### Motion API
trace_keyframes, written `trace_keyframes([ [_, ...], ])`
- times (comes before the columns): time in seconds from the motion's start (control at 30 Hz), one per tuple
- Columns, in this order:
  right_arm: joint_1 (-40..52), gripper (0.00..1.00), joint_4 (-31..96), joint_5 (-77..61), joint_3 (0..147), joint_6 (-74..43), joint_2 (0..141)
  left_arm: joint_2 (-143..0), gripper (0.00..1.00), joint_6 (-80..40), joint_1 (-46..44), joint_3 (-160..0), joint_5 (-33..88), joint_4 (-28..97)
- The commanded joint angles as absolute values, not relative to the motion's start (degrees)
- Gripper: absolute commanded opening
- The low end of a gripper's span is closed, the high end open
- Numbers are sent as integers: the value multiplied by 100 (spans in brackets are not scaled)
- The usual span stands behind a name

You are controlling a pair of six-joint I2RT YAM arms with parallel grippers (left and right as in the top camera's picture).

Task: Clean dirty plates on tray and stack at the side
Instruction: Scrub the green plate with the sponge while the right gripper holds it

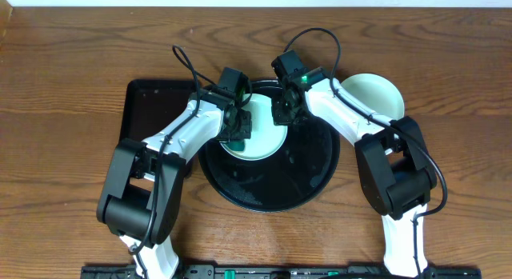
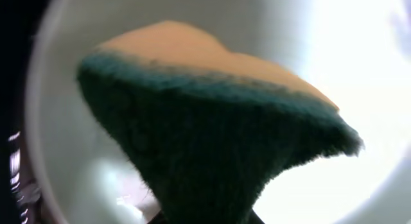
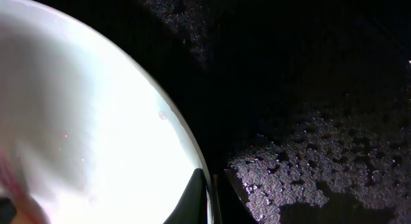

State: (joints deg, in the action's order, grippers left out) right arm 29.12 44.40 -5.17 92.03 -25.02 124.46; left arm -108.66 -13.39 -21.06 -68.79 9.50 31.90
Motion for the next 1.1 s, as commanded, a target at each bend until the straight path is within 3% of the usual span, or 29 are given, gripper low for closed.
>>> trace_keyframes([
  [0.0, 2897, 1, 4372, -344, 9137, -2609, 12667, -10892, 8, -272, -2097, -6831, 1640, 3100],
  [0.27, 2897, 1, 4351, -340, 9137, -2604, 12667, -11021, 8, -674, -2093, -6829, -709, 1911],
  [0.53, 2897, 1, 4351, -327, 9137, -2604, 12667, -11404, 8, -996, -2093, -6829, -902, 2005],
  [0.63, 2897, 1, 4348, -327, 9137, -2604, 12667, -11325, 7, -744, -2093, -6842, -132, 2628],
  [0.83, 2897, 1, 4300, -325, 9137, -2606, 12667, -11126, 8, 838, -2093, -7105, 2812, 3743],
  [1.07, 2897, 1, 4300, -327, 9137, -2604, 12667, -11111, 8, 762, -2056, -7113, 2453, 3020],
])
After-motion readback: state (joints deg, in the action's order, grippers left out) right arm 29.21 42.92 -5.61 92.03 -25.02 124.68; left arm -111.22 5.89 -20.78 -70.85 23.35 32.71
